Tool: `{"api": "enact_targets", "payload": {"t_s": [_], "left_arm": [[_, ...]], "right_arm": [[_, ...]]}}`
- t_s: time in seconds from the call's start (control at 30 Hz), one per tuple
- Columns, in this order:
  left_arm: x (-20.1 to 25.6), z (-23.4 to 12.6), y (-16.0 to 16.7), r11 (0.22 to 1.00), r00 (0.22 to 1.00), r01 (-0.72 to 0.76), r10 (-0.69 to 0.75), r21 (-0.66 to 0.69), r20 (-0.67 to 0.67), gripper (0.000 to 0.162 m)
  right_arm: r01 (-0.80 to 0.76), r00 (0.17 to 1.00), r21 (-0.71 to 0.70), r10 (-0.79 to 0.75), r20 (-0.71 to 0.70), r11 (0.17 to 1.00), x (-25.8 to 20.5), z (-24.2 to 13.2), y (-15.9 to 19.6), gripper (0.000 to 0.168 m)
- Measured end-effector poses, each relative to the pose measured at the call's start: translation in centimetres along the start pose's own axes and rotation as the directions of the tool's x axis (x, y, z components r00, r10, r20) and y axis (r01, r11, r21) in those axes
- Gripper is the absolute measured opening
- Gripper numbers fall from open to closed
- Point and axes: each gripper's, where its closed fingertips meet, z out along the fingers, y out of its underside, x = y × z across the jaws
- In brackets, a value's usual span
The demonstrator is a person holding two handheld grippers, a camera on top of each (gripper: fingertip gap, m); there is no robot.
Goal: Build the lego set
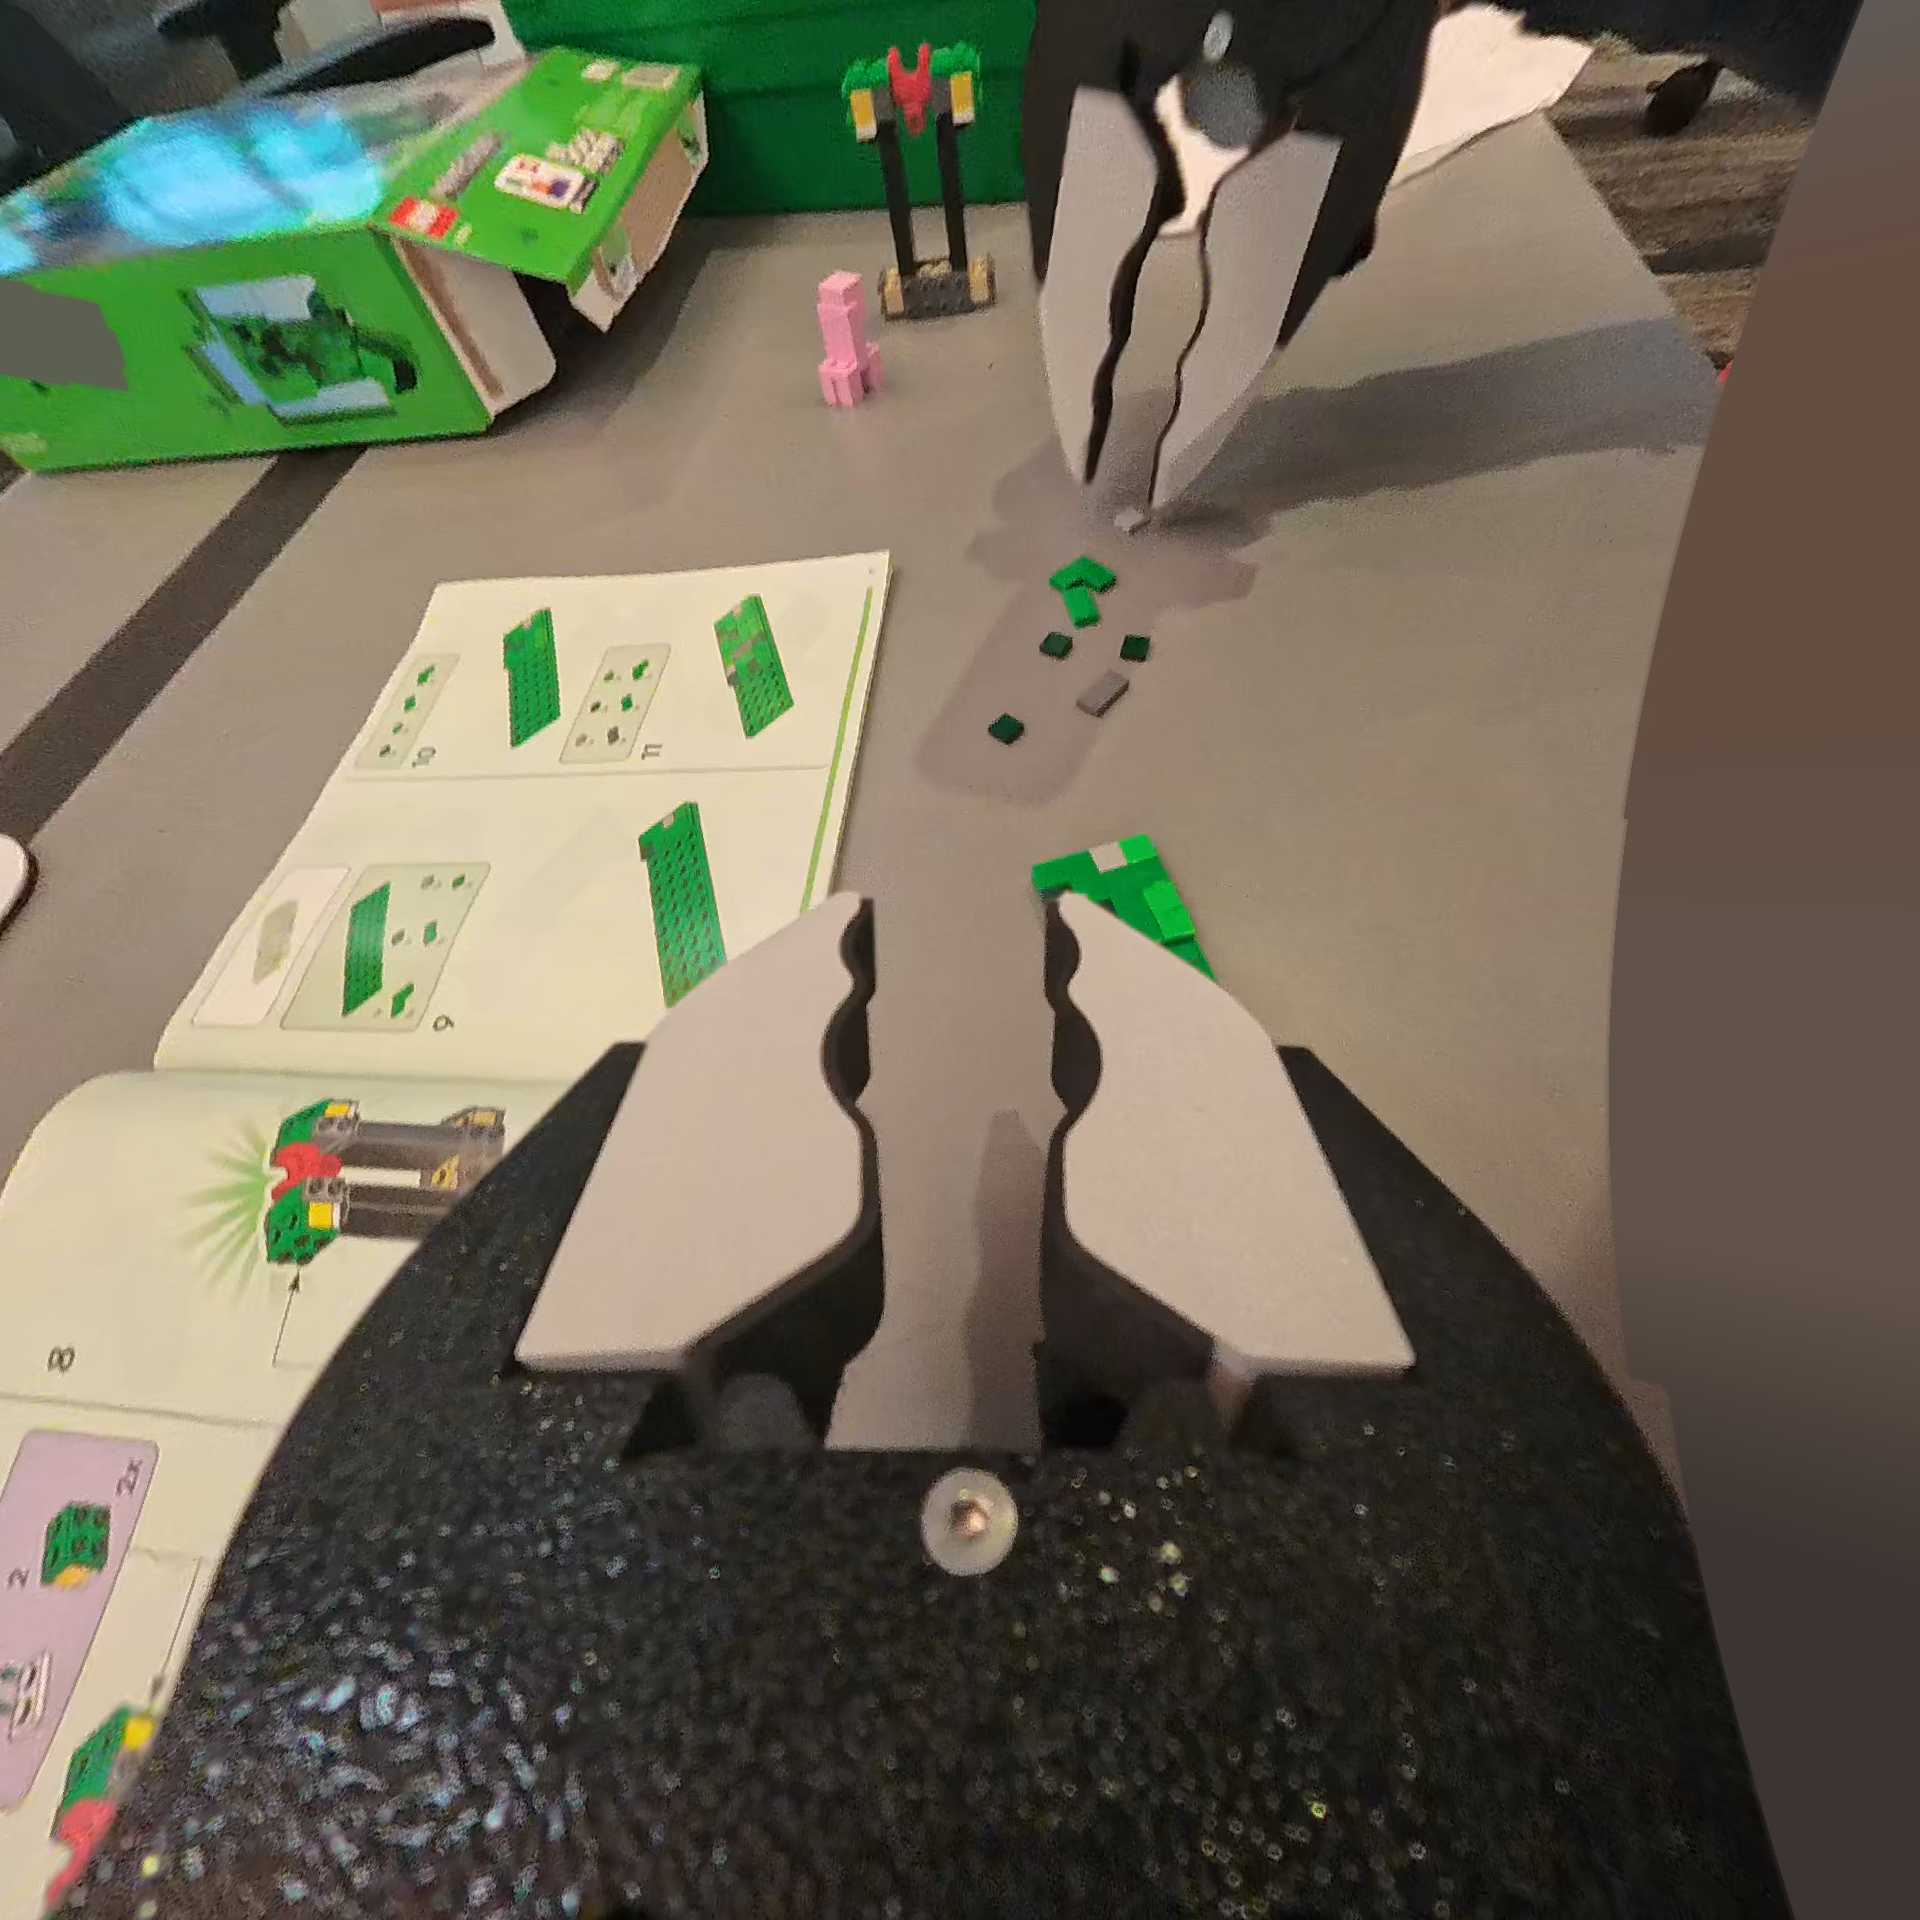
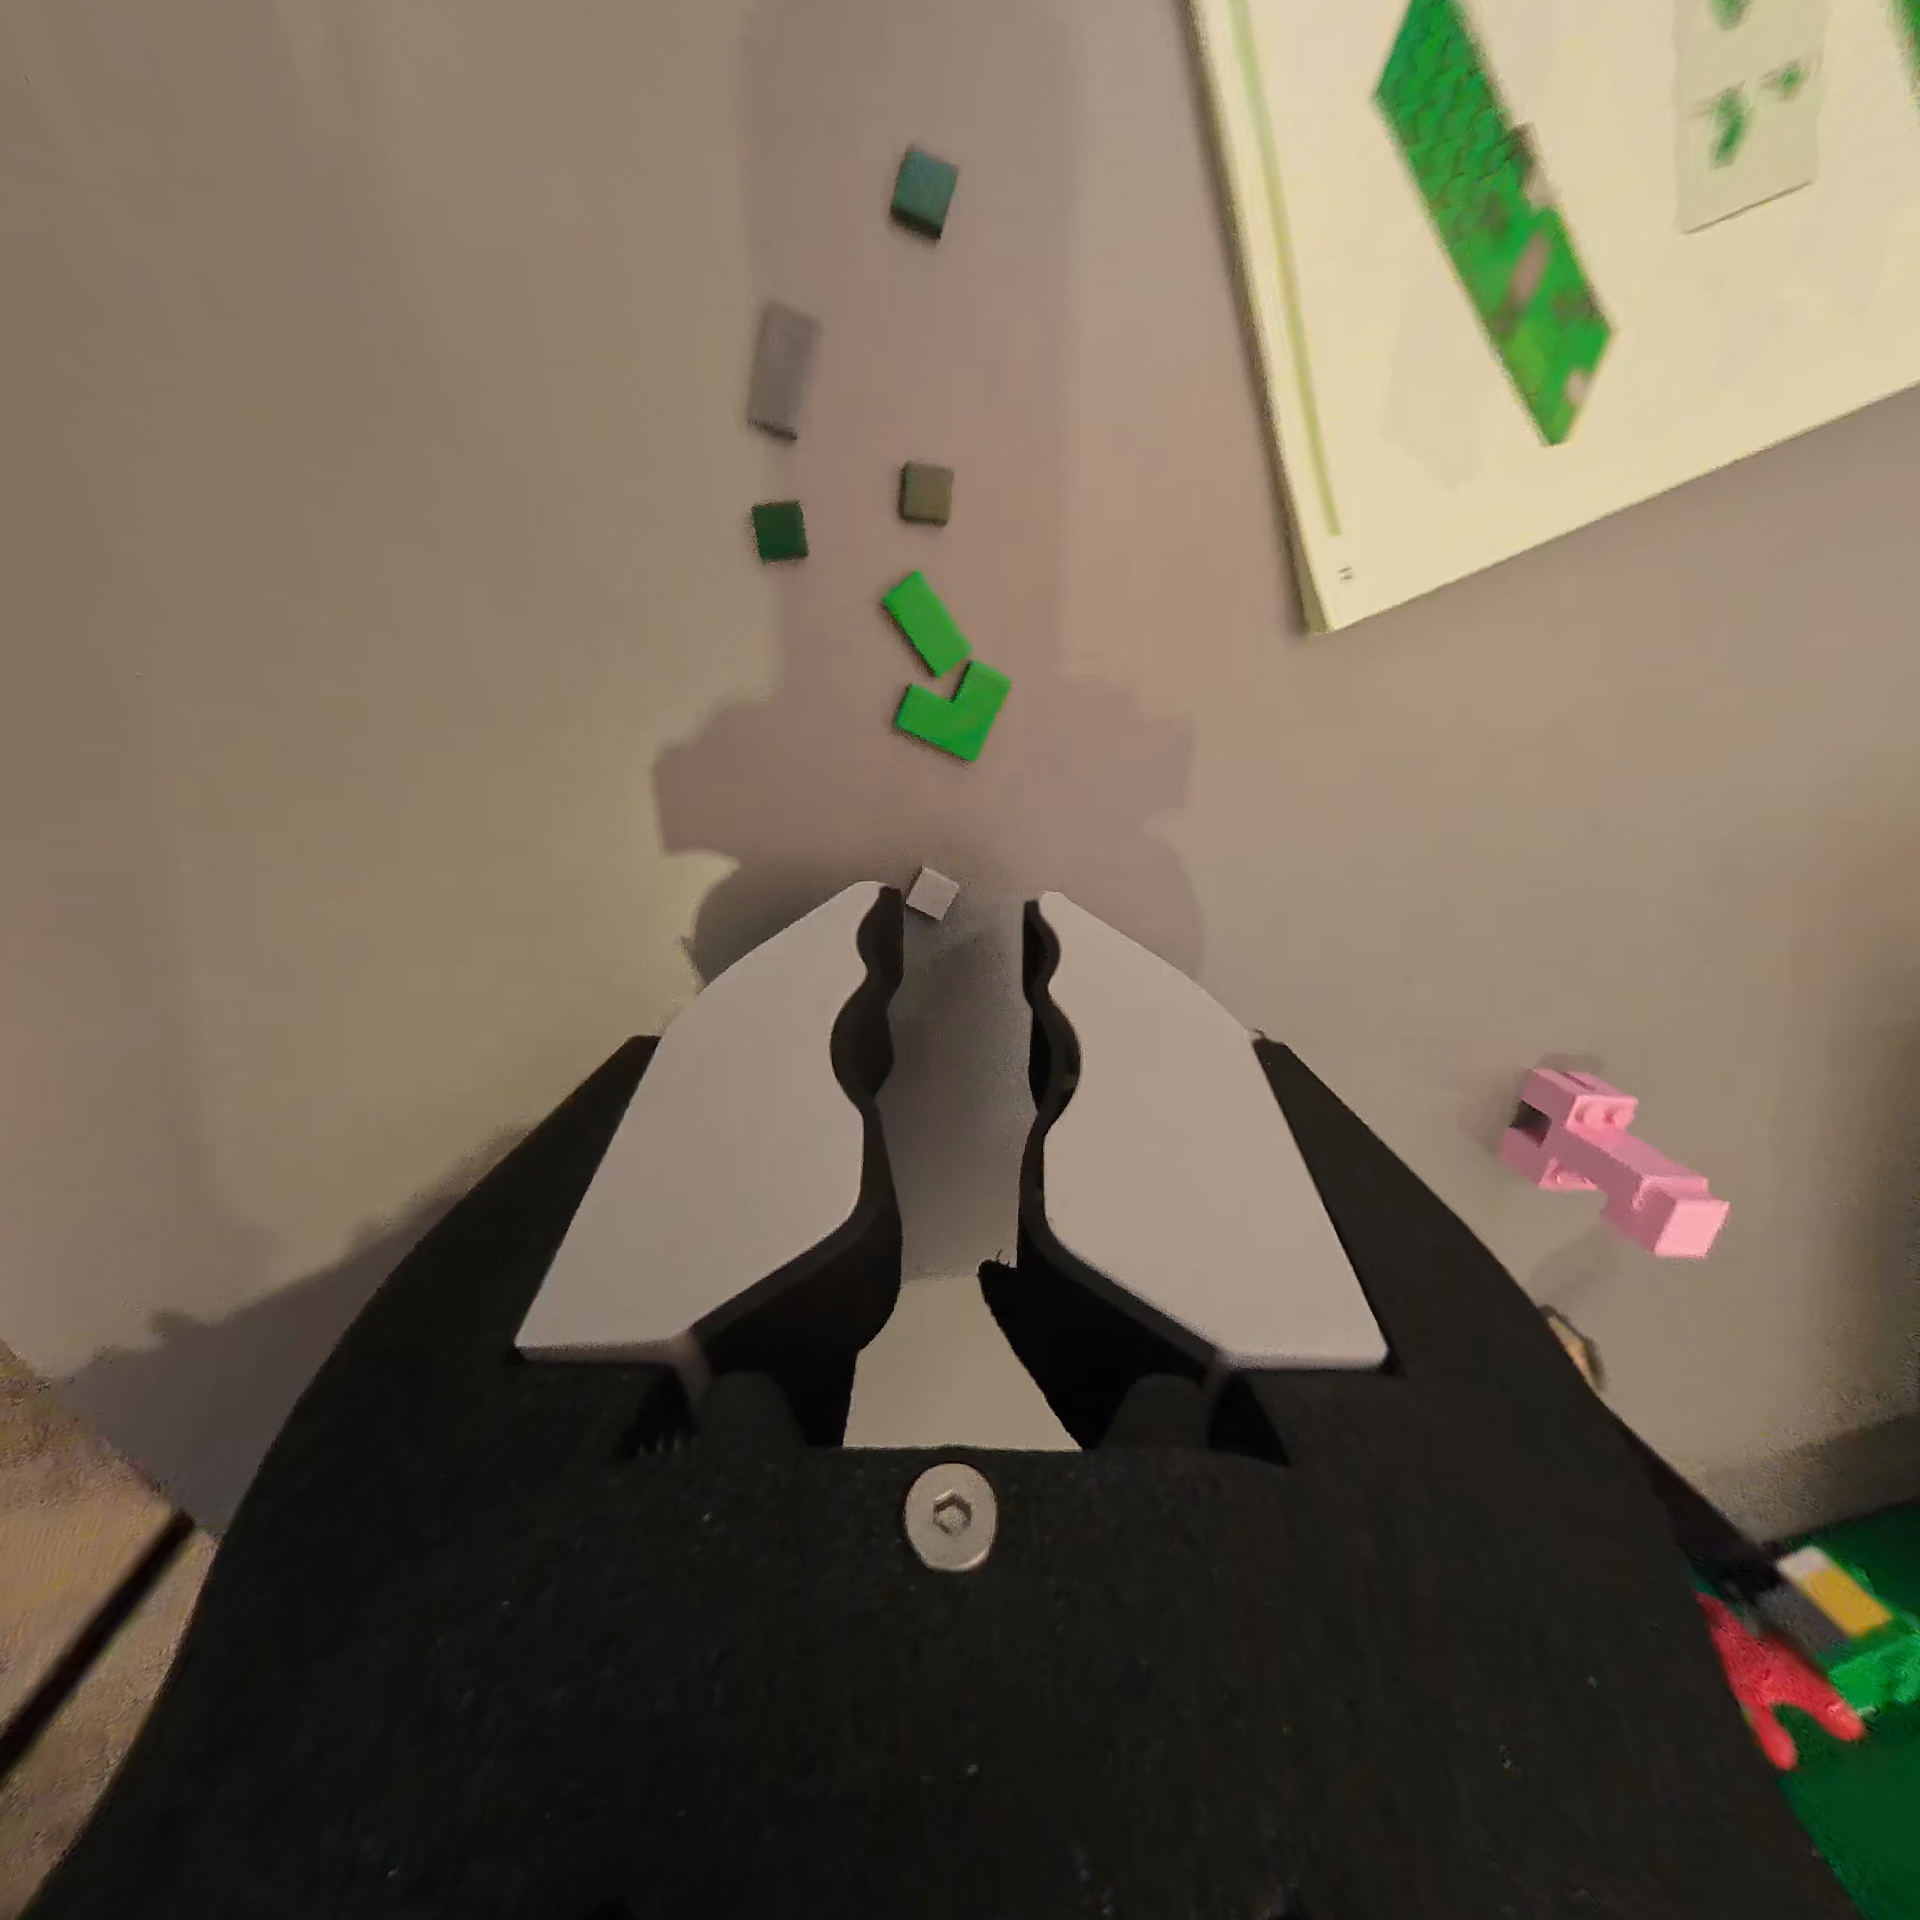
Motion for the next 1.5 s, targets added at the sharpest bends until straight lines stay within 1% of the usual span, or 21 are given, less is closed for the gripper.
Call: {"api": "enact_targets", "payload": {"t_s": [0.1, 0.17, 0.2, 0.27, 0.33, 0.37, 0.43, 0.53, 0.6, 0.67, 0.73, 0.83, 0.97, 1.07, 1.13, 1.2, 1.27, 1.33, 1.4, 1.43, 1.5], "left_arm": [[1.1, -0.6, 0.9, 0.997, 0.998, 0.065, -0.065, -0.052, 0.006, 0.037], [2.5, -0.7, 1.7, 0.992, 0.995, 0.097, -0.097, -0.085, -0.003, 0.040], [3.2, -0.6, 2.0, 0.990, 0.994, 0.103, -0.105, -0.099, -0.011, 0.037], [4.4, -0.5, 2.6, 0.984, 0.992, 0.125, -0.128, -0.130, -0.016, 0.030], [4.9, -0.3, 2.9, 0.977, 0.989, 0.149, -0.150, -0.156, 0.005, 0.030], [5.0, -0.2, 3.1, 0.972, 0.987, 0.160, -0.159, -0.170, 0.019, 0.034], [5.0, 0.0, 3.6, 0.965, 0.986, 0.166, -0.160, -0.204, 0.047, 0.039], [4.9, 0.3, 4.6, 0.947, 0.989, 0.140, -0.118, -0.288, 0.093, 0.046], [4.7, 0.4, 5.1, 0.938, 0.988, 0.131, -0.098, -0.322, 0.117, 0.045], [4.7, 0.6, 5.0, 0.935, 0.985, 0.152, -0.115, -0.321, 0.131, 0.040], [4.8, 0.9, 5.0, 0.932, 0.981, 0.176, -0.141, -0.316, 0.130, 0.036], [4.8, 1.1, 4.9, 0.930, 0.980, 0.188, -0.159, -0.316, 0.117, 0.032], [4.0, 1.3, 4.3, 0.953, 0.988, 0.127, -0.097, -0.276, 0.122, 0.031], [3.7, 1.4, 3.1, 0.975, 0.992, 0.083, -0.062, -0.208, 0.106, 0.031], [3.5, 1.5, 2.3, 0.981, 0.993, 0.096, -0.081, -0.170, 0.092, 0.031], [3.5, 1.6, 1.7, 0.979, 0.987, 0.156, -0.149, -0.133, 0.057, 0.031], [3.5, 1.7, 0.9, 0.969, 0.973, 0.232, -0.232, -0.081, 0.013, 0.031], [3.3, 1.6, 0.1, 0.954, 0.953, 0.300, -0.301, -0.026, -0.021, 0.031], [3.0, 1.6, -0.4, 0.942, 0.941, 0.336, -0.336, 0.009, -0.033, 0.031], [3.0, 1.6, -0.6, 0.937, 0.937, 0.347, -0.346, 0.023, -0.041, 0.031], [3.1, 1.6, -1.1, 0.929, 0.930, 0.366, -0.363, 0.048, -0.066, 0.031]], "right_arm": [[-0.085, 0.994, 0.201, 0.098, -0.054, 0.976, 0.6, -1.7, -1.4, 0.024], [-0.124, 0.983, 0.353, 0.163, -0.083, 0.927, 1.0, -2.5, -2.6, 0.025], [-0.149, 0.977, 0.422, 0.197, -0.074, 0.894, 1.0, -2.8, -3.2, 0.026], [-0.226, 0.965, 0.521, 0.263, 0.004, 0.823, 0.5, -2.7, -4.2, 0.028], [-0.306, 0.944, 0.602, 0.318, 0.091, 0.738, 0.4, -2.5, -5.2, 0.030], [-0.325, 0.936, 0.644, 0.334, 0.114, 0.693, 0.5, -2.6, -5.7, 0.030], [-0.328, 0.923, 0.720, 0.369, 0.106, 0.612, 1.4, -2.8, -6.4, 0.030], [-0.289, 0.905, 0.813, 0.421, 0.061, 0.506, 2.7, -3.4, -6.6, 0.030], [-0.267, 0.905, 0.839, 0.423, 0.049, 0.474, 2.7, -3.8, -6.7, 0.029], [-0.235, 0.905, 0.860, 0.424, 0.024, 0.453, 2.6, -4.3, -6.7, 0.028], [-0.224, 0.912, 0.872, 0.409, 0.031, 0.435, 2.3, -4.4, -6.9, 0.028], [-0.217, 0.935, 0.875, 0.349, 0.059, 0.434, 1.3, -4.3, -7.4, 0.029], [-0.156, 0.969, 0.871, 0.241, 0.045, 0.466, -0.6, -4.0, -8.6, 0.033], [-0.132, 0.982, 0.854, 0.186, 0.042, 0.503, -1.8, -3.4, -9.9, 0.048], [-0.043, 0.991, 0.843, 0.130, -0.032, 0.536, -2.7, -3.0, -10.8, 0.051], [0.095, 0.983, 0.810, 0.073, -0.168, 0.579, -3.3, -2.5, -11.5, 0.052], [0.242, 0.947, 0.748, 0.016, -0.320, 0.618, -3.8, -2.1, -12.2, 0.053], [0.381, 0.883, 0.646, -0.054, -0.466, 0.662, -4.0, -1.4, -12.7, 0.053], [0.494, 0.797, 0.527, -0.118, -0.592, 0.692, -3.9, -0.6, -13.0, 0.051], [0.543, 0.743, 0.469, -0.138, -0.655, 0.696, -3.6, -0.4, -13.2, 0.047], [0.604, 0.630, 0.359, -0.150, -0.762, 0.712, -2.9, -0.5, -13.4, 0.034]]}}
